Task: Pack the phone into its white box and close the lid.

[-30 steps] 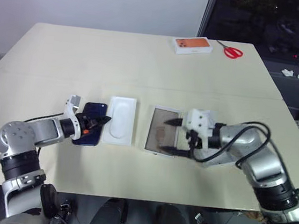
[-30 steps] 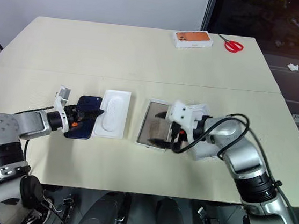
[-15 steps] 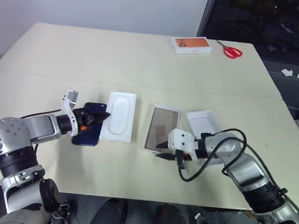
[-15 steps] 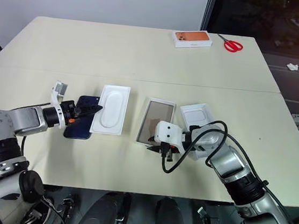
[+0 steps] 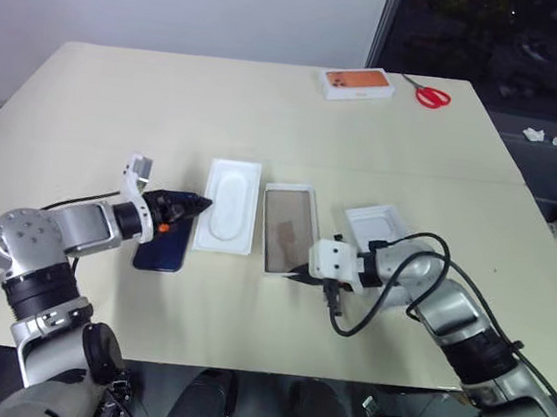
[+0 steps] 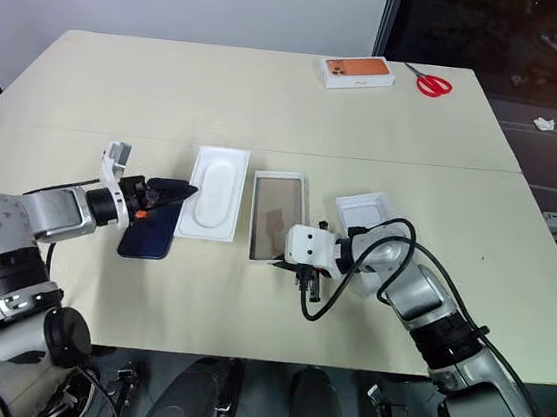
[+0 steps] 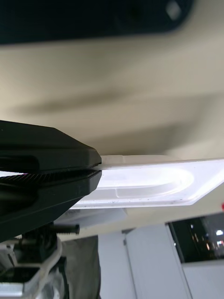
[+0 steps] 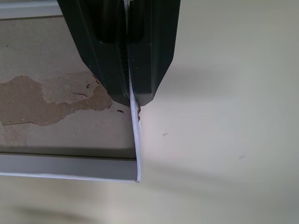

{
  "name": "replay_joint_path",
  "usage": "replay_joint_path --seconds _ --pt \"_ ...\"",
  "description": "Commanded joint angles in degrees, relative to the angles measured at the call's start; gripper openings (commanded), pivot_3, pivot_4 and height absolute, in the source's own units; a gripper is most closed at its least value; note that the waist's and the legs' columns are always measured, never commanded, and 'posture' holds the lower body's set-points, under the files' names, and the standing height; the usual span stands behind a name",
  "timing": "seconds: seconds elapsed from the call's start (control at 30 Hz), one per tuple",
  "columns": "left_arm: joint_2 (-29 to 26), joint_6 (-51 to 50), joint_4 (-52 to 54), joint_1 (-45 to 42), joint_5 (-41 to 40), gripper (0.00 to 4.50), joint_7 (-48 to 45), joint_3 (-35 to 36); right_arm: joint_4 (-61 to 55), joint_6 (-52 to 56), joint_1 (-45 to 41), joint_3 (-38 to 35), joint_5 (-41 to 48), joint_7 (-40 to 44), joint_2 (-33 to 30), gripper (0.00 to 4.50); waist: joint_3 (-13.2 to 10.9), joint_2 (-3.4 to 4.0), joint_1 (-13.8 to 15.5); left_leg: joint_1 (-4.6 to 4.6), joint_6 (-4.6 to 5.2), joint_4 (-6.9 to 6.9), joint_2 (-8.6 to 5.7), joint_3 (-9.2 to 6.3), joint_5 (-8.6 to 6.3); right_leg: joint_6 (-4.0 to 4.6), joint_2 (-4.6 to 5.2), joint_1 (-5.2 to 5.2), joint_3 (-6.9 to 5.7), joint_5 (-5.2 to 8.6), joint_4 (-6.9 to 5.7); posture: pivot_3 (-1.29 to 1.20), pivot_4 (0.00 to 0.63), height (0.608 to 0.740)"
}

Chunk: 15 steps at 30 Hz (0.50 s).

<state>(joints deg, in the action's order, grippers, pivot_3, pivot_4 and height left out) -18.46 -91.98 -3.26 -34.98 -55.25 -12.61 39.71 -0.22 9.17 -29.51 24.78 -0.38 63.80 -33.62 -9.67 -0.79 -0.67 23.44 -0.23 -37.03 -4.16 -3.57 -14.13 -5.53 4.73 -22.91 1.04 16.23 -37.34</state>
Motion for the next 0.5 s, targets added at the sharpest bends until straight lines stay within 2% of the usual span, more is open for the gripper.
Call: replay_joint_path --seconds 0.03,0.07,0.1,0.17,0.3,0.4,0.5 --pt "1.40 0.66 2.28 -1.52 -0.35 0.00 1.49 0.84 2.26 0.14 -2.57 0.10 -1.83 -2.65 2.85 0.05 0.00 0.00 -0.02 0.00 -0.01 0.00 0.00 0.00 0.01 0.00 0.00 -0.01 0.00 0.00 0.00 0.00 0.150 0.740" --pt "1.91 0.76 2.41 -1.74 -0.46 0.00 1.86 1.09 2.93 0.24 -2.93 -0.08 -2.06 -3.30 3.66 0.05 -0.01 -0.01 -0.02 0.00 -0.02 0.00 0.00 0.00 0.01 0.00 0.00 -0.01 0.01 0.00 -0.01 0.00 0.150 0.740" --pt "2.34 0.77 2.58 -1.88 -0.55 0.00 2.21 1.24 3.31 0.27 -3.15 -0.20 -2.16 -3.65 4.31 0.64 -0.01 -0.01 -0.02 0.00 -0.04 0.00 0.00 0.00 0.02 0.00 -0.01 -0.02 0.01 0.00 -0.01 0.00 0.150 0.740" --pt "3.15 0.72 2.96 -2.04 -0.59 0.00 2.97 1.37 2.48 0.17 -2.92 -0.03 -1.56 -2.85 4.88 1.35 -0.01 -0.02 -0.01 0.00 -0.05 0.00 0.00 0.00 0.03 0.00 -0.01 -0.02 0.01 0.00 -0.01 0.00 0.150 0.740" --pt "5.42 1.15 3.75 -2.56 -0.65 0.00 4.57 1.34 0.62 2.47 -3.41 -2.06 0.08 -3.09 5.34 3.37 -0.01 -0.02 0.01 0.00 -0.05 0.00 0.00 0.00 0.03 0.00 -0.01 -0.01 0.00 0.00 -0.01 0.00 0.150 0.740" --pt "6.79 2.60 4.20 -2.63 -0.27 0.00 5.60 0.92 -1.11 5.52 -3.96 -4.44 2.76 -1.77 4.38 3.37 -0.03 -0.04 0.06 0.00 -0.05 -0.01 -0.01 0.00 0.03 0.00 -0.01 0.02 -0.01 0.00 0.00 0.00 0.150 0.740" --pt "10.05 5.73 4.48 -2.74 0.73 0.00 8.38 0.04 -3.80 10.78 -4.50 -10.09 8.52 0.83 1.43 3.37 -0.04 -0.07 0.15 0.01 -0.05 -0.01 -0.01 0.00 0.03 0.00 0.00 0.01 -0.02 0.00 0.00 0.00 0.150 0.740"
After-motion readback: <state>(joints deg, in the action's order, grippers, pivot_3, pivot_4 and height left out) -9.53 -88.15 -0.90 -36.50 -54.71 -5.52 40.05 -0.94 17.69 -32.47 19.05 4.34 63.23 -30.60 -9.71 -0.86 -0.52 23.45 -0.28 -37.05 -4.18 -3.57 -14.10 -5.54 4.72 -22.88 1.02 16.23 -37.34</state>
